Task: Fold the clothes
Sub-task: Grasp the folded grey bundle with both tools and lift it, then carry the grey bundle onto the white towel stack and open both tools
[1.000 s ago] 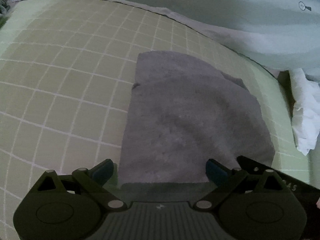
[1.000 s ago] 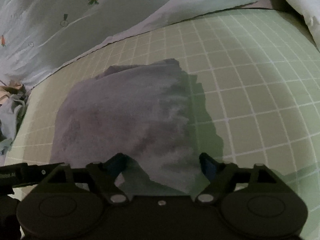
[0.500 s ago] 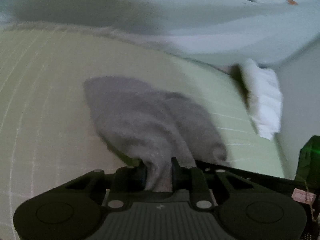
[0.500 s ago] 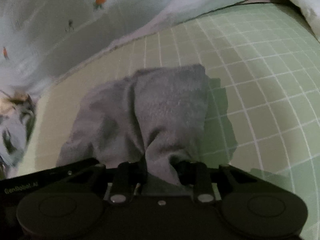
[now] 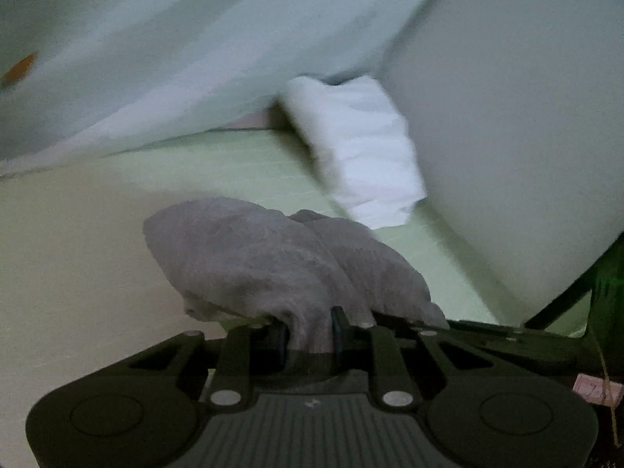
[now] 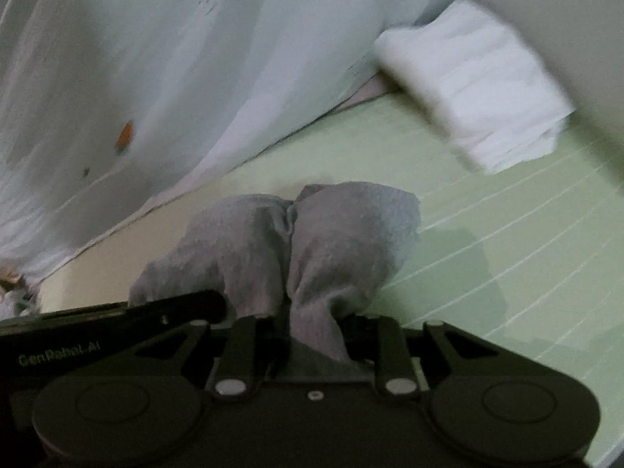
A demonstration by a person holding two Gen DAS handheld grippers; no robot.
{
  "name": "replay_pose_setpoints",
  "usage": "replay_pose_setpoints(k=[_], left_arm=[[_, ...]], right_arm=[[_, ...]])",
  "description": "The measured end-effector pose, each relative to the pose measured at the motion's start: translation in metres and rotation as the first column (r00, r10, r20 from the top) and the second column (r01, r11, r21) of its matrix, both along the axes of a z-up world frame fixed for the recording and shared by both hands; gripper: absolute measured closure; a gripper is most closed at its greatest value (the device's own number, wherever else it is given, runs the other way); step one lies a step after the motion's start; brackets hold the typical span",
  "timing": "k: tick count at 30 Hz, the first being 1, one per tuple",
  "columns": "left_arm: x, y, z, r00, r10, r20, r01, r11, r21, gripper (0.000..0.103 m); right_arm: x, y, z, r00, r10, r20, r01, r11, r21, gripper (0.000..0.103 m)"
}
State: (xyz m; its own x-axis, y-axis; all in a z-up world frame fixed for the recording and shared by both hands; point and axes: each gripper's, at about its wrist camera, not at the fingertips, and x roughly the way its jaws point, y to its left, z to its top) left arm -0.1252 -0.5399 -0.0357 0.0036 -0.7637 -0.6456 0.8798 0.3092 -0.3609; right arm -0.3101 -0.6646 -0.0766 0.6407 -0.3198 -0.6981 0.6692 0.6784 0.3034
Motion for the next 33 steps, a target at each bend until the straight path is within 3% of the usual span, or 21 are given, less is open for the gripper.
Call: replay_pose_setpoints(k=[4, 10, 17, 21, 24, 27, 28, 30, 32, 33], left_arm=[[-0.037, -0.061, 0.017, 0.999, 0.028, 0.038, -0.025, 0.998, -0.064, 0.080], [-0.075, -0.170, 0.052, 0.992, 0.108, 0.073, -0.094, 0.981, -0.171, 0.080], [-0.079, -0.289, 0.116, 0.975, 0.127, 0.181, -0.072, 0.955, -0.287, 0.080], [-0.063, -0.340, 0.123, 0.959, 0.161, 0.234, -0.081, 0.945, -0.316, 0.078], [-0.032, -0.370, 0.092, 0.952, 0.225, 0.207, -0.176, 0.956, -0.234, 0.072], [0.002, -0.402, 0.031, 0.952, 0.252, 0.175, -0.254, 0.967, -0.009, 0.071], [0.011, -0.411, 0.008, 0.953, 0.249, 0.171, -0.266, 0.961, 0.082, 0.072], [0.023, -0.416, -0.025, 0.955, 0.244, 0.167, -0.273, 0.945, 0.181, 0.071], [0.032, -0.409, -0.041, 0.958, 0.249, 0.145, -0.273, 0.944, 0.184, 0.062], [0.034, -0.406, -0.044, 0.956, 0.257, 0.139, -0.279, 0.943, 0.178, 0.052]], right_arm=[[-0.037, -0.058, 0.018, 0.999, -0.027, 0.034, 0.029, 0.999, -0.042, 0.081], [-0.068, -0.170, 0.058, 0.997, 0.054, 0.054, -0.042, 0.977, -0.208, 0.081], [-0.068, -0.282, 0.125, 0.991, 0.089, 0.101, -0.039, 0.909, -0.414, 0.082], [-0.051, -0.333, 0.150, 0.988, 0.093, 0.124, -0.017, 0.861, -0.509, 0.082], [-0.034, -0.377, 0.149, 0.986, 0.064, 0.156, 0.019, 0.877, -0.480, 0.081], [-0.001, -0.419, 0.111, 0.995, 0.021, 0.096, 0.021, 0.910, -0.413, 0.072], [0.009, -0.434, 0.091, 0.998, -0.002, 0.055, 0.021, 0.933, -0.360, 0.068], [0.029, -0.461, 0.052, 0.999, -0.042, -0.030, 0.034, 0.969, -0.243, 0.068], [0.036, -0.470, 0.026, 0.995, -0.072, -0.069, 0.059, 0.982, -0.179, 0.067], [0.040, -0.474, 0.013, 0.992, -0.086, -0.089, 0.072, 0.986, -0.147, 0.065]])
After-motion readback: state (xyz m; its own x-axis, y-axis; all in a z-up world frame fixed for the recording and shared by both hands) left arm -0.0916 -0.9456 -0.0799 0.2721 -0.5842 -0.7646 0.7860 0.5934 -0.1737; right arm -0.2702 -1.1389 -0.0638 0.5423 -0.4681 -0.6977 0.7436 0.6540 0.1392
